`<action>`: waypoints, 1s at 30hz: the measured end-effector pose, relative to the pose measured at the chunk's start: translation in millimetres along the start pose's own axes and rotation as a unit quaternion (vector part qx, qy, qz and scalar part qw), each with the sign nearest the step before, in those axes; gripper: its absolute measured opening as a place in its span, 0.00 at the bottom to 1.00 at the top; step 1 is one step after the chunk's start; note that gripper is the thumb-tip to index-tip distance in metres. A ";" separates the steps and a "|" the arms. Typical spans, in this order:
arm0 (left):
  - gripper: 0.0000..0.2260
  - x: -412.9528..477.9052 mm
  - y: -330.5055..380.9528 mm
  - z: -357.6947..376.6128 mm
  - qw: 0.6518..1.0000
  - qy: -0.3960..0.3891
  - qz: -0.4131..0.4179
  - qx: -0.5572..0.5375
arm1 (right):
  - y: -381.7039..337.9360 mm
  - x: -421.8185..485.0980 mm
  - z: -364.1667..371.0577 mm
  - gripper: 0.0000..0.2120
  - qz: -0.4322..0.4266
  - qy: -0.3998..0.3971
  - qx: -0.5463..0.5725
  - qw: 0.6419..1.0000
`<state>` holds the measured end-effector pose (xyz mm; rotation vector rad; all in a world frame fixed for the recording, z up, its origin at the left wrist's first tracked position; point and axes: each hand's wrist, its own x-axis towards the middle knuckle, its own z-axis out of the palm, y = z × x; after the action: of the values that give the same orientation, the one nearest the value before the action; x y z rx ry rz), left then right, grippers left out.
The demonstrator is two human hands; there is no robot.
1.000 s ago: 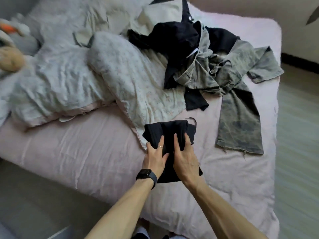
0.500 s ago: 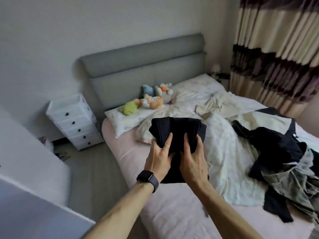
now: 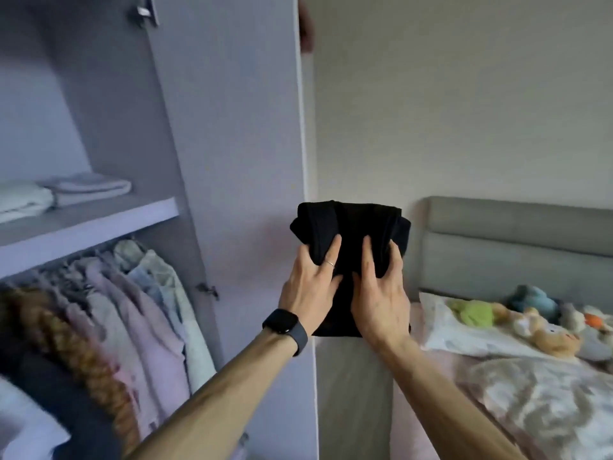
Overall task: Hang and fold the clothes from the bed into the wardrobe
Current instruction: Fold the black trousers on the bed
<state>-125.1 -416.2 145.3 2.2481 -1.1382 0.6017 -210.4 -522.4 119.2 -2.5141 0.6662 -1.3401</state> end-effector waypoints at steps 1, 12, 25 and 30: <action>0.33 -0.2 -16.6 -19.9 0.999 0.014 -0.019 0.023 | -26.2 7.3 4.0 0.39 -0.017 -0.012 0.031 0.999; 0.32 -8.6 -161.8 -231.0 0.957 0.149 -0.141 0.206 | -274.0 74.1 67.0 0.35 -0.214 -0.002 0.187 0.959; 0.32 25.0 -358.7 -434.7 0.876 0.264 -0.184 0.359 | -570.6 165.6 159.1 0.32 -0.318 0.050 0.319 0.891; 0.32 5.8 -429.1 -487.5 0.846 0.263 -0.226 0.405 | -665.9 160.4 196.2 0.32 -0.349 0.027 0.369 0.861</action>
<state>163.3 106.2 401.6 2.5922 -0.0216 1.5768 221.5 -22.3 385.6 -2.0830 -0.7344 -1.4650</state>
